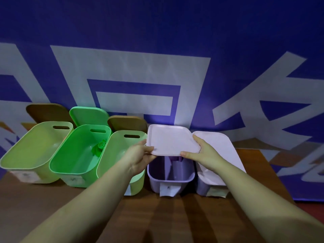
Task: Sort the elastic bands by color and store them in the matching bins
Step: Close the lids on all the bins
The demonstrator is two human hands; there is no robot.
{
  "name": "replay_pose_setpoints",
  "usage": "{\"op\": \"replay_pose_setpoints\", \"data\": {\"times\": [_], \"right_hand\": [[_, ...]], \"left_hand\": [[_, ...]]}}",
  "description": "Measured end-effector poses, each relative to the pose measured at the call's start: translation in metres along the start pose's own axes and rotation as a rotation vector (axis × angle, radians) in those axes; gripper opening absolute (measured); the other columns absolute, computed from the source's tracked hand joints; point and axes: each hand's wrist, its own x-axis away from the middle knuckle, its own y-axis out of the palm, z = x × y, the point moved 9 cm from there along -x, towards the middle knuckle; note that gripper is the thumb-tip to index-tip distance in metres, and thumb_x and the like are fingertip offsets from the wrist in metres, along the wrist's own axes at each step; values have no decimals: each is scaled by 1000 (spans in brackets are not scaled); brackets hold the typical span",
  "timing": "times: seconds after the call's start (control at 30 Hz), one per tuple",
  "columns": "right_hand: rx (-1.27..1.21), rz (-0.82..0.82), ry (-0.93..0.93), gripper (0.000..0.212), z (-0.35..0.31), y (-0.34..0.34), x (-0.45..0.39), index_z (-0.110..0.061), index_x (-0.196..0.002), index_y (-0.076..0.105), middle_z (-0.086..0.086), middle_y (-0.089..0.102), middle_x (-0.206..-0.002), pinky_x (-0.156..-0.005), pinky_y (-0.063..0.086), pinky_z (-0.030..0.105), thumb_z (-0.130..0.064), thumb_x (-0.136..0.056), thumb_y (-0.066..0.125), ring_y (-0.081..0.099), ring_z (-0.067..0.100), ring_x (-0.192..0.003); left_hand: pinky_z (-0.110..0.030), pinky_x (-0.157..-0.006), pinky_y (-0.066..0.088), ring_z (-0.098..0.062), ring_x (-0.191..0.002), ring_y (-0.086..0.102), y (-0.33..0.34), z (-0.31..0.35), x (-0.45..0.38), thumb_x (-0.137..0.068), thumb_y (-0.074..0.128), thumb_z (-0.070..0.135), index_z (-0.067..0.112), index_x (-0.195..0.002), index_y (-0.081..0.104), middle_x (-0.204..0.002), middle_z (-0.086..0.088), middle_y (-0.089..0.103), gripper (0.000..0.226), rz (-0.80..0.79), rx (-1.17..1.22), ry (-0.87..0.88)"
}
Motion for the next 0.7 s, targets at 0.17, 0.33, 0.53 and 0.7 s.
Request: {"op": "replay_pose_setpoints", "data": {"times": [0.17,0.33,0.53,0.7], "right_hand": [[3,48,-52,100,17,8,2,-19,-149,24,-11,33,-146,-89,24,4,-30,-69,83,32,2,-127],[109,99,-58,112,28,17,5,-38,-145,24,-21,36,-143,-107,36,28,-60,-53,84,37,9,-131],[271,105,-20,115,51,33,10,-28,-150,15,-3,22,-156,-116,14,38,-58,-59,80,16,21,-144],[355,105,-5,118,68,42,5,-26,-151,11,-4,14,-159,-118,3,38,-62,-60,77,5,18,-147]], "left_hand": [[-32,-86,55,-23,-106,60,-13,-7,5,-91,46,-9,7,-130,45,-125,-11,59,42,-39,-336,86],[-22,-101,34,-5,-123,43,-32,-11,3,-68,83,32,24,-145,27,-134,17,43,96,-44,-1048,160],[-38,-117,14,-21,-146,1,-51,-22,-4,-68,81,41,21,-150,16,-157,0,19,106,61,-1358,184],[-43,-117,3,-31,-144,-15,-51,-24,-6,-67,77,52,16,-151,11,-159,-10,1,113,131,-1623,207]]}}
